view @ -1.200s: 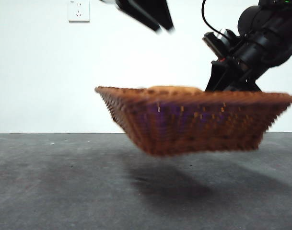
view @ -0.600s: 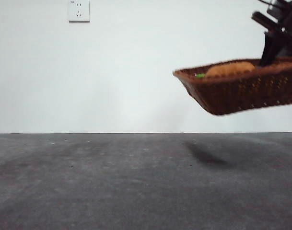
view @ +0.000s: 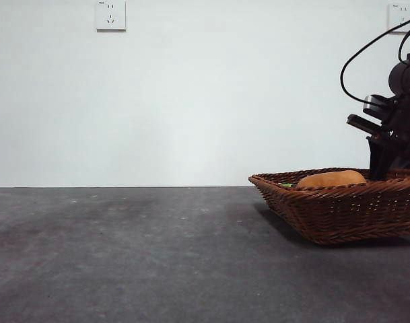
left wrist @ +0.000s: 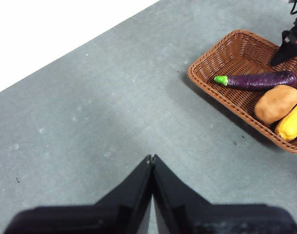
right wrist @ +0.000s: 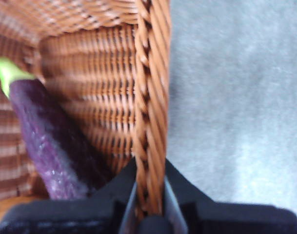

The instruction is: Help me put the vegetables on the table into the basket

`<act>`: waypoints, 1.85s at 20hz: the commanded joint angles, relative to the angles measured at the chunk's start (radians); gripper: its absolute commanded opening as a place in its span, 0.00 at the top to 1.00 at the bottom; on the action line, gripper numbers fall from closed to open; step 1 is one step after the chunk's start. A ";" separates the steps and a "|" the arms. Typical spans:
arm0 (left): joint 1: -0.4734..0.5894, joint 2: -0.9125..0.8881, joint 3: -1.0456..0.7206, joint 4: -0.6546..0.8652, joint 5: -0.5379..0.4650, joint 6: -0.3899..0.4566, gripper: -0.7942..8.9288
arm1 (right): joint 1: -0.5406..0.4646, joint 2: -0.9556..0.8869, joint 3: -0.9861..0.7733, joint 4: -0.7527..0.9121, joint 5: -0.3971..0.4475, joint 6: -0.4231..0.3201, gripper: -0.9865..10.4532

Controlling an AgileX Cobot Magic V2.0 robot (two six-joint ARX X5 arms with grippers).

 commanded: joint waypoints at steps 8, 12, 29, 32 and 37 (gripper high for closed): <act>0.004 -0.005 -0.003 0.004 0.004 -0.013 0.93 | 0.006 0.045 -0.021 -0.003 0.066 -0.011 0.92; 0.003 -0.005 -0.003 0.004 0.003 -0.013 0.93 | 0.006 0.041 -0.024 0.032 0.069 0.017 0.62; 0.002 -0.005 -0.003 -0.008 0.074 -0.032 0.93 | 0.117 -0.630 -0.017 -0.538 0.099 0.008 0.92; 0.002 -0.005 -0.003 -0.029 0.109 -0.031 0.93 | 0.225 -0.772 -0.018 -0.575 0.100 0.031 0.92; 0.002 -0.005 -0.003 -0.104 0.109 -0.027 0.93 | 0.320 -0.971 -0.018 -0.576 0.119 0.089 0.92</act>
